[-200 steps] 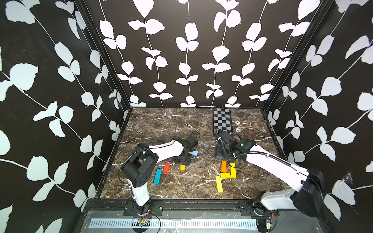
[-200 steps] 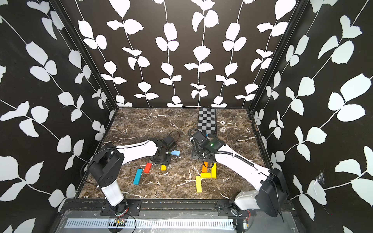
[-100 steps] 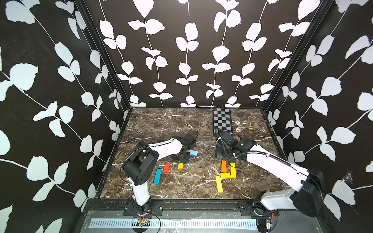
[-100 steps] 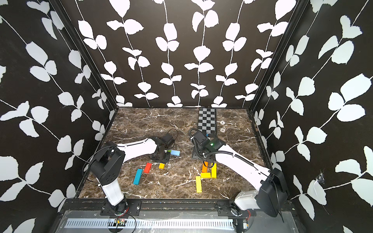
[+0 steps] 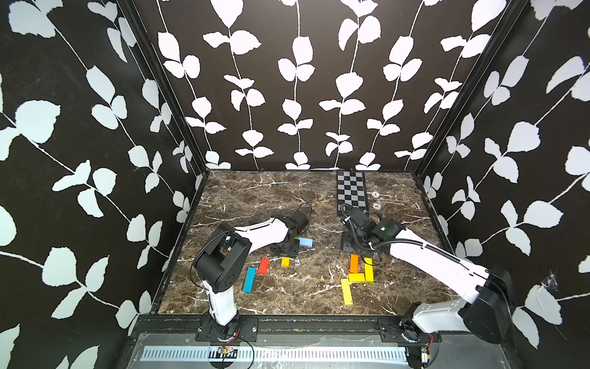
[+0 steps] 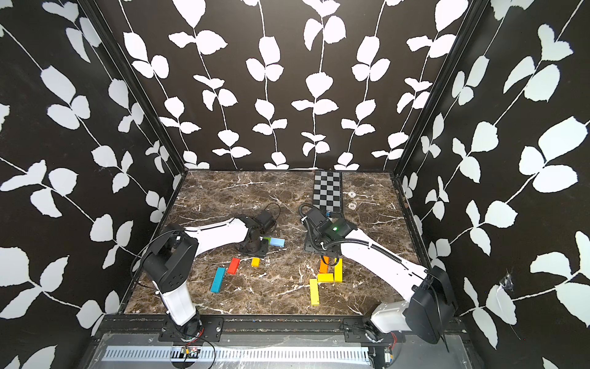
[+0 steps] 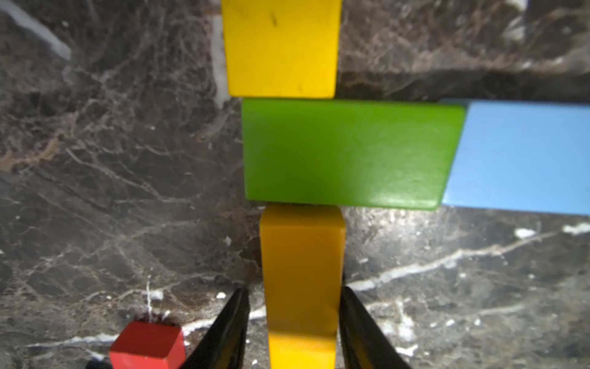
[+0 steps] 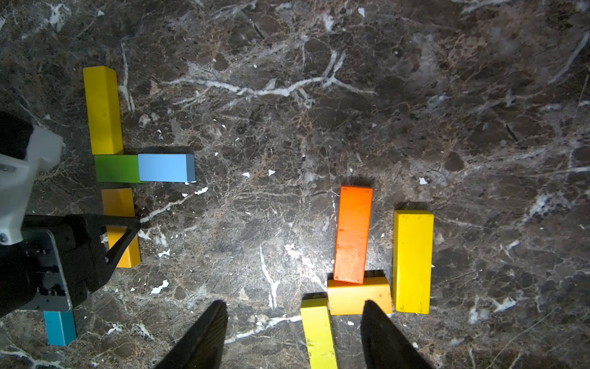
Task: Assemble the letter h with building blocks
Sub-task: Assemble the building block at the center of the board.
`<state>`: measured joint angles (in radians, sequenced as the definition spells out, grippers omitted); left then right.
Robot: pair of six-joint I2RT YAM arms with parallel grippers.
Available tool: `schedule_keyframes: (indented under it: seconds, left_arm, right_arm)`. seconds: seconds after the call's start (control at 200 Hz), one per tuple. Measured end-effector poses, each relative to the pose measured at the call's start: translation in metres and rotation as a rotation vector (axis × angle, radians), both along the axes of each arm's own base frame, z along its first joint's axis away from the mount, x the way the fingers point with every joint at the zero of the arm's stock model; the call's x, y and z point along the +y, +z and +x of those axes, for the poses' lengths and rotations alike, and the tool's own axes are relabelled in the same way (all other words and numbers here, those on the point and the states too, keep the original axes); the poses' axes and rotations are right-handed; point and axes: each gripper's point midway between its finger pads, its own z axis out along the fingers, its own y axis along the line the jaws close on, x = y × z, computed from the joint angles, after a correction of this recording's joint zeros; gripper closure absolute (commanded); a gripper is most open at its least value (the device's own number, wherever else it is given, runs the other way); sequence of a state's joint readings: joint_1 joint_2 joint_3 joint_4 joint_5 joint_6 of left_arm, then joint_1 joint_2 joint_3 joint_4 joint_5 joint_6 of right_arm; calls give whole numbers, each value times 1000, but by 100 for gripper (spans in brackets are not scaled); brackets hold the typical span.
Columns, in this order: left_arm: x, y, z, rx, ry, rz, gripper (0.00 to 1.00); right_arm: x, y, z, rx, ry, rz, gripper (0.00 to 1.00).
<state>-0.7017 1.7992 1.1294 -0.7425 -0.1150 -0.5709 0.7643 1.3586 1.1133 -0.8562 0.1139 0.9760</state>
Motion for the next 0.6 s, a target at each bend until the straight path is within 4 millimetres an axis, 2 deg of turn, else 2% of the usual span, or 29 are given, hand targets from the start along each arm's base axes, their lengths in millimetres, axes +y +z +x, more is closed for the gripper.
schedule_keyframes:
  seconds: [0.22, 0.35, 0.6]
  left_arm:
    - [5, -1, 5, 3, 25, -1, 64]
    - [3, -1, 7, 5, 17, -6, 71]
    - [0, -1, 6, 17, 3, -18, 71]
  right_arm:
    - [-1, 0, 0, 2, 0, -4, 35]
    - [-1, 0, 0, 2, 2, -6, 35]
    - [-2, -1, -1, 5, 5, -10, 35]
